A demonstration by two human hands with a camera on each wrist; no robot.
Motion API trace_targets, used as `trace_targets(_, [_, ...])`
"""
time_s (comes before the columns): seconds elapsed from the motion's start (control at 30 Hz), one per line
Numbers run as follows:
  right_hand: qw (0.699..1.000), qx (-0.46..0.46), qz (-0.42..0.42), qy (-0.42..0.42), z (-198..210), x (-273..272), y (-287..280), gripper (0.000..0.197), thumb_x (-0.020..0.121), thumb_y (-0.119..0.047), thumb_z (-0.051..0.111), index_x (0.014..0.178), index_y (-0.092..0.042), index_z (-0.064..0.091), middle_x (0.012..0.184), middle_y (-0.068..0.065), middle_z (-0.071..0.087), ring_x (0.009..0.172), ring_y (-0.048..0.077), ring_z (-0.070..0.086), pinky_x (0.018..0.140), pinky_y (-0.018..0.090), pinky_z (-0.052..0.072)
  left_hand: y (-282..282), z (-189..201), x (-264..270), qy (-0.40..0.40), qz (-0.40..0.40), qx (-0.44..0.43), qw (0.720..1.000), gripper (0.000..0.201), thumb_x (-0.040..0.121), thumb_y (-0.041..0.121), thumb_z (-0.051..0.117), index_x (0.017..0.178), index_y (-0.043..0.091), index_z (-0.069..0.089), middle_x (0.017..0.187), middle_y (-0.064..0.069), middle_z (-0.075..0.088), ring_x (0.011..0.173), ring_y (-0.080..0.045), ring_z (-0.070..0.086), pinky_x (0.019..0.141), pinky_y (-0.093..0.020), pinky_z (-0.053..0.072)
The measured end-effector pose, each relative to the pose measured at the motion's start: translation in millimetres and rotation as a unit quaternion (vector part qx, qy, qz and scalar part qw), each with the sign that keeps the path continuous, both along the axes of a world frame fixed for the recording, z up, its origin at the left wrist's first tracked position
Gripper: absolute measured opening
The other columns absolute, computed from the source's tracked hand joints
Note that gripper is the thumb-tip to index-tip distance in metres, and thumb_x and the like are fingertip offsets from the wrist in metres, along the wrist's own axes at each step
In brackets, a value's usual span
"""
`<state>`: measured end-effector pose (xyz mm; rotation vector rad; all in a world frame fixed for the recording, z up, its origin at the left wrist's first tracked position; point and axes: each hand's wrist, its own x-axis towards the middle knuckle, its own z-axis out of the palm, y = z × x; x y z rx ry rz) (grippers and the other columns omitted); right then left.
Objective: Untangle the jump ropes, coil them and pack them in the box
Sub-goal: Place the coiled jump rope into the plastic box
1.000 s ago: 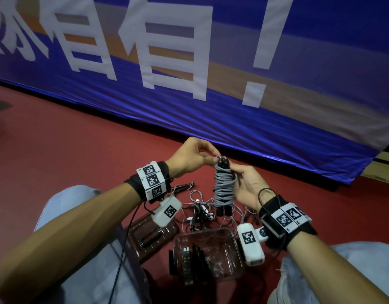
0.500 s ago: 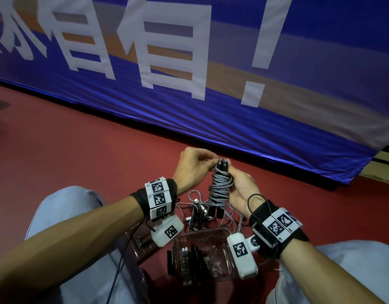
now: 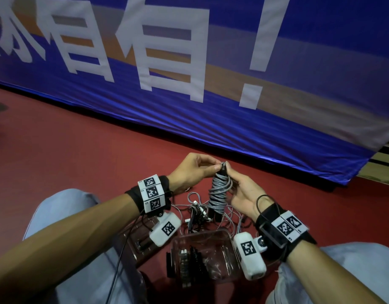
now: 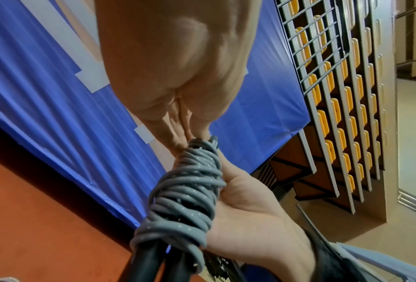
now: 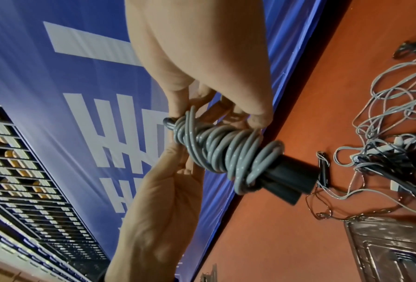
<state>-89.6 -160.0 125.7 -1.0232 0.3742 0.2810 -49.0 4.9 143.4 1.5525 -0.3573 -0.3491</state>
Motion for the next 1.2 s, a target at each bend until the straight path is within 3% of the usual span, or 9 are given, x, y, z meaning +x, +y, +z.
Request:
trace_targets(0.07, [1.000, -0.011, -0.016, -0.009, -3, -2, 3, 0.047, 0.087, -0.035, 0.077, 0.126, -0.009, 0.071, 0.093, 0.001, 0.070, 0.082, 0.014, 0.065, 0.090, 0.039, 0.050, 0, -4, 0, 0.002, 0.008, 0.003, 1.000, 0.024, 0.094, 0.003, 0.066, 0.113, -0.012, 0.066, 0.107, -0.023, 0.072, 0.091, -0.016, 0.071, 0.086, -0.024, 0.056])
trace_targets(0.2, [0.998, 0.008, -0.036, -0.048, 1, 0, 5, 0.029, 0.094, -0.020, 0.069, 0.120, -0.007, 0.072, 0.096, 0.003, 0.073, 0.076, 0.010, 0.070, 0.069, 0.026, 0.054, 0, -5, 4, -0.010, 0.037, -0.009, 0.999, 0.015, 0.095, 0.005, 0.066, 0.107, -0.004, 0.069, 0.099, -0.015, 0.074, 0.088, -0.015, 0.071, 0.084, -0.024, 0.056])
trace_targets(0.33, [0.998, 0.017, -0.024, -0.059, 6, 2, 4, 0.024, 0.094, -0.009, 0.063, 0.117, -0.008, 0.071, 0.105, 0.007, 0.074, 0.089, 0.016, 0.069, 0.082, 0.032, 0.051, 2, 1, 11, -0.002, 0.040, -0.017, 0.999, 0.018, 0.095, 0.002, 0.065, 0.110, -0.008, 0.066, 0.100, -0.018, 0.071, 0.081, -0.011, 0.069, 0.079, -0.020, 0.056])
trace_targets(0.43, [0.999, 0.033, -0.018, -0.040, 10, 3, 1, 0.027, 0.093, -0.006, 0.062, 0.119, -0.008, 0.069, 0.102, 0.007, 0.073, 0.089, 0.017, 0.068, 0.084, 0.032, 0.050, 2, 5, 12, 0.001, 0.003, -0.010, 1.000, 0.014, 0.094, 0.001, 0.064, 0.108, -0.003, 0.067, 0.097, -0.013, 0.070, 0.082, -0.010, 0.068, 0.079, -0.019, 0.054])
trace_targets(0.6, [0.999, 0.031, -0.006, -0.032, 12, 2, -6, 0.024, 0.071, -0.010, 0.075, 0.092, -0.018, 0.065, 0.085, 0.000, 0.075, 0.077, 0.012, 0.067, 0.078, 0.027, 0.047, 8, 11, 11, 0.011, -0.053, -0.016, 0.998, 0.014, 0.094, 0.002, 0.065, 0.108, 0.002, 0.067, 0.099, -0.014, 0.067, 0.088, -0.015, 0.064, 0.083, -0.022, 0.054])
trace_targets(0.73, [0.999, 0.017, -0.013, -0.027, 5, 0, -7, 0.019, 0.074, -0.013, 0.078, 0.082, -0.018, 0.061, 0.082, 0.000, 0.071, 0.069, 0.010, 0.067, 0.070, 0.026, 0.048, 10, 11, 8, 0.001, -0.068, -0.002, 0.998, 0.016, 0.095, 0.002, 0.064, 0.110, -0.002, 0.065, 0.099, -0.017, 0.066, 0.087, -0.018, 0.064, 0.081, -0.023, 0.054])
trace_targets(0.9, [0.999, 0.009, -0.047, -0.022, 1, 6, -1, 0.026, 0.073, -0.018, 0.082, 0.092, -0.013, 0.065, 0.083, 0.004, 0.069, 0.069, 0.014, 0.066, 0.064, 0.024, 0.053, 2, 8, 2, 0.018, 0.039, -0.018, 0.999, 0.012, 0.090, 0.001, 0.071, 0.100, -0.005, 0.069, 0.079, -0.010, 0.072, 0.067, -0.010, 0.067, 0.066, -0.020, 0.055])
trace_targets(1.07, [0.995, 0.001, -0.090, -0.033, -4, 5, 9, 0.035, 0.089, -0.021, 0.077, 0.117, -0.001, 0.068, 0.093, 0.011, 0.071, 0.072, 0.016, 0.066, 0.063, 0.024, 0.056, -2, 7, 4, 0.035, 0.091, 0.000, 0.995, 0.016, 0.086, 0.008, 0.078, 0.095, -0.003, 0.071, 0.077, -0.010, 0.074, 0.067, -0.012, 0.068, 0.068, -0.022, 0.056])
trace_targets(1.2, [0.986, -0.059, -0.153, -0.035, -8, 5, 12, 0.027, 0.082, -0.024, 0.084, 0.095, -0.002, 0.076, 0.088, 0.013, 0.075, 0.070, 0.021, 0.068, 0.066, 0.031, 0.057, -3, 7, 6, 0.066, 0.026, 0.021, 0.997, 0.020, 0.085, 0.010, 0.078, 0.097, -0.005, 0.070, 0.084, -0.013, 0.072, 0.073, -0.014, 0.067, 0.075, -0.023, 0.057])
